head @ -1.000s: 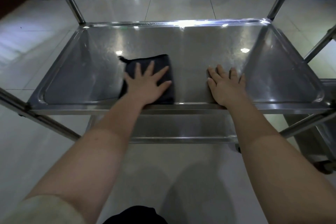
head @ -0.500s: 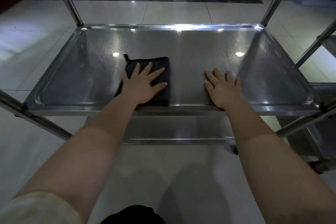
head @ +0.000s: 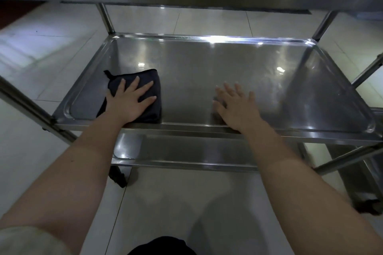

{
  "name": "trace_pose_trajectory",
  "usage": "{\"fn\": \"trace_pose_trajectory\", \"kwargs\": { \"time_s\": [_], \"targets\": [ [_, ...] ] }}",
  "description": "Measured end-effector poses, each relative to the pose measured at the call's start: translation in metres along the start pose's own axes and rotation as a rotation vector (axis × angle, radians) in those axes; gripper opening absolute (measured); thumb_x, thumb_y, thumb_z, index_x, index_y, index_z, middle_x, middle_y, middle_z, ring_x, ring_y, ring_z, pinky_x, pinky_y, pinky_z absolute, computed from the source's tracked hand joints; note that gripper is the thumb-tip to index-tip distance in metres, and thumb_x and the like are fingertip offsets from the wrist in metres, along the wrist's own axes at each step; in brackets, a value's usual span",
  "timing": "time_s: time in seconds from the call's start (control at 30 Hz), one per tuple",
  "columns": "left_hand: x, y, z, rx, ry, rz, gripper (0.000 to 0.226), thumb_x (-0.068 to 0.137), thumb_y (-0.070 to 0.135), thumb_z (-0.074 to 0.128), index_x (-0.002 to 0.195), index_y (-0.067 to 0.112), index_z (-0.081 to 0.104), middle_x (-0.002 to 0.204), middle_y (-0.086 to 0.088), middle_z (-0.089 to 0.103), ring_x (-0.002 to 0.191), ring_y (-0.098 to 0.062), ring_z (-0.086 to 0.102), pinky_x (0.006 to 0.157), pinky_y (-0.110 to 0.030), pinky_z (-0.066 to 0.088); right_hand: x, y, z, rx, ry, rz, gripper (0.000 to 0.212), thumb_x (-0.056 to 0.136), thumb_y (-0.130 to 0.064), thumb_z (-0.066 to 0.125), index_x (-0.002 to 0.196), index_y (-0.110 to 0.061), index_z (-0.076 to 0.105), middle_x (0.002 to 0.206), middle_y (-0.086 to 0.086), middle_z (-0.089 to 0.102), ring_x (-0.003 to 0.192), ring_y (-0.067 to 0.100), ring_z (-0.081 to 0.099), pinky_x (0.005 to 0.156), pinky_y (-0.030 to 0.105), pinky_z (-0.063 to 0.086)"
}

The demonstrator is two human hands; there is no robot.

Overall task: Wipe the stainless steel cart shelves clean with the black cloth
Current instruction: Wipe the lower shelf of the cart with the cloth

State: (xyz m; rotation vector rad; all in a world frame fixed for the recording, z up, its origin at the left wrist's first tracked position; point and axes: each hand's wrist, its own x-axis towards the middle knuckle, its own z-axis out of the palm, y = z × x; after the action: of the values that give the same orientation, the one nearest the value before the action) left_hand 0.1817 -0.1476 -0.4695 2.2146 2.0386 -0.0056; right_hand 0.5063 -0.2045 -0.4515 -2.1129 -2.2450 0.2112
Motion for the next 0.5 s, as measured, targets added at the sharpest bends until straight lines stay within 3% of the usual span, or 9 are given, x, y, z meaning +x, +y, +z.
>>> {"fn": "trace_pose_trajectory", "kwargs": {
  "time_s": [0.2,0.5],
  "targets": [
    [-0.004,0.002,-0.001,-0.019,0.004,0.005,0.059,0.086,0.079,0.021,0.141,0.066,0.004,0.163,0.014,-0.001,0.149,-0.028,-0.004,0.111,-0.066,0.001,0.025,-0.087,0.02,0.054,-0.039,0.005,0.056,0.102,-0.052,0.018,0.155,-0.037,0.006,0.164,-0.007,-0.004,0.15,0.025,-0.012,0.115,0.056,-0.008],
    [-0.006,-0.019,-0.001,-0.07,-0.003,0.04,0.062,0.083,0.082,0.023,0.141,0.067,0.005,0.162,0.016,0.0,0.149,-0.023,-0.006,0.115,-0.061,0.001,0.031,-0.092,0.033,0.026,-0.038,0.029,0.058,0.099,-0.061,0.013,0.153,-0.043,0.001,0.163,-0.011,-0.005,0.15,0.028,-0.008,0.116,0.06,-0.006]
  ]
}}
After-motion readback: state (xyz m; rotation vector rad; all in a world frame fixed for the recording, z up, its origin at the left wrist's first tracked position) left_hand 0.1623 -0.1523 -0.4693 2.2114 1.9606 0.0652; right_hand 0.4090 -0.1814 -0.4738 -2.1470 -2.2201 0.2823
